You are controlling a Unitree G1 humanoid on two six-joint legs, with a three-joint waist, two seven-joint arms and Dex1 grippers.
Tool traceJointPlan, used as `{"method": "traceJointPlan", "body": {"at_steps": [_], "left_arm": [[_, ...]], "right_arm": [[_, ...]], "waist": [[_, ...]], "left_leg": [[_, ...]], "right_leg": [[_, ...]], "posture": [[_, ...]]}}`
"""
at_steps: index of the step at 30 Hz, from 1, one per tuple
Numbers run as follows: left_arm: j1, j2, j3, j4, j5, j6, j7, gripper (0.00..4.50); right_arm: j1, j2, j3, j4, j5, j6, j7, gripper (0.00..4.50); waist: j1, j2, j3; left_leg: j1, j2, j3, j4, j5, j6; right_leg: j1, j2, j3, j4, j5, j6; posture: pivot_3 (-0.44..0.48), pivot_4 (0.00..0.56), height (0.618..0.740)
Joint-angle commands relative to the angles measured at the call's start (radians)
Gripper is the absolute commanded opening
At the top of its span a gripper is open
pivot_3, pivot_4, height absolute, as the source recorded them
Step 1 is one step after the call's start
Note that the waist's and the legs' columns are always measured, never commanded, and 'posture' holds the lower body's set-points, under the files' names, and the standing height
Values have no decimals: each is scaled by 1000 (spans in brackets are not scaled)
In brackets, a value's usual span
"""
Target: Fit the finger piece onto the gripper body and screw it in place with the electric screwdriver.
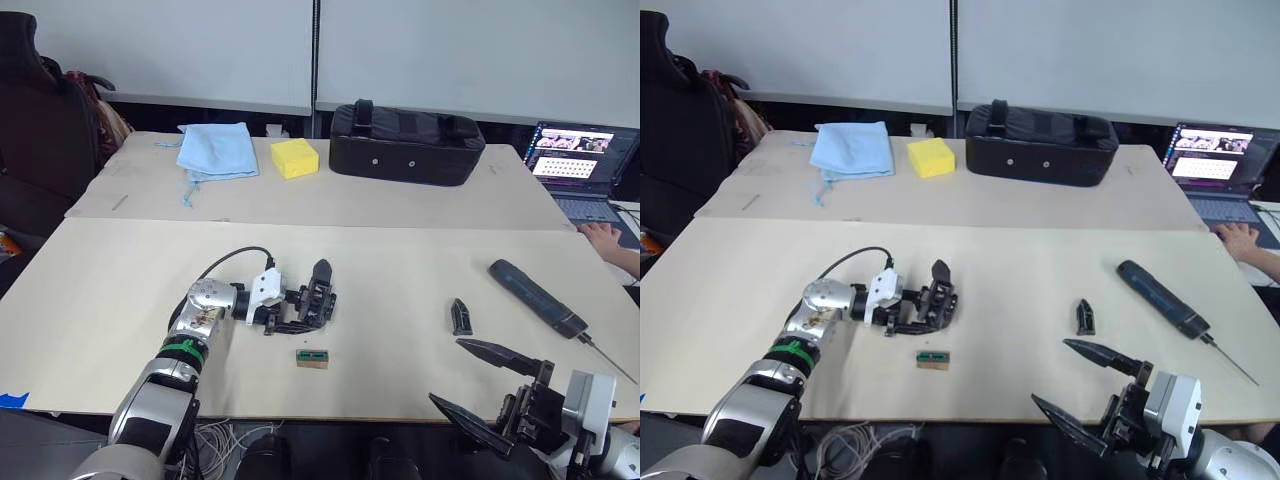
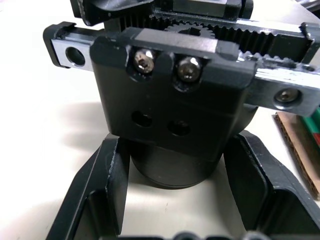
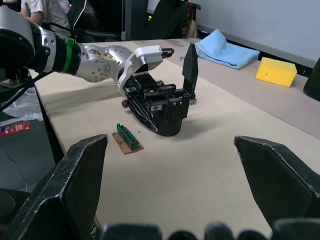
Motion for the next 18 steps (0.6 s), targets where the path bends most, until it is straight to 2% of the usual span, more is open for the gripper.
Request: {"method": "traceJointPlan", "body": {"at_steps": [1, 7, 9, 10, 12, 18], "left_arm": [[-13, 22, 16, 13, 14, -24, 15, 2273], [-11, 28, 13, 24, 29, -33, 43, 2273], [-6, 35, 16, 19, 19, -12, 30, 3279], [-4, 37, 17, 16, 16, -6, 25, 3500], [6, 51, 23, 4, 9, 8, 22, 4382], [71, 131, 70, -84, -46, 92, -22, 4452]], "right_arm": [[-8, -8, -23, -18, 17, -7, 4, 4500], [-13, -15, -30, -21, 26, 2, 7, 4500], [-1, -23, -37, -38, 49, 24, 3, 4500], [3, -25, -39, -44, 55, 30, 1, 4500], [14, -25, -46, -53, 61, 34, -1, 4500], [86, -10, -103, -70, 80, 43, -12, 4500]], "waist": [[-1, 0, 0], [-4, 0, 0], [-4, 0, 0], [-6, 0, 0], [-8, 0, 0], [-11, 0, 0]], "left_leg": [[0, 0, 0, 0, 0, 0], [1, 0, 0, 0, 0, 0], [1, 0, 0, 0, 0, 0], [1, 0, 0, 0, 0, 0], [1, 0, -1, 0, 0, 0], [1, 0, -1, 0, 0, 0]], "right_leg": [[0, 0, 0, 0, 0, 0], [1, 0, 0, 0, 0, 0], [1, 0, 0, 0, 0, 0], [1, 0, 0, 0, 0, 0], [1, 0, 0, 0, 0, 0], [1, 0, 0, 0, 0, 0]], "posture": [[0, 150, 740], [0, 150, 740], [0, 150, 740], [0, 150, 740], [0, 150, 740], [0, 150, 740]]}}
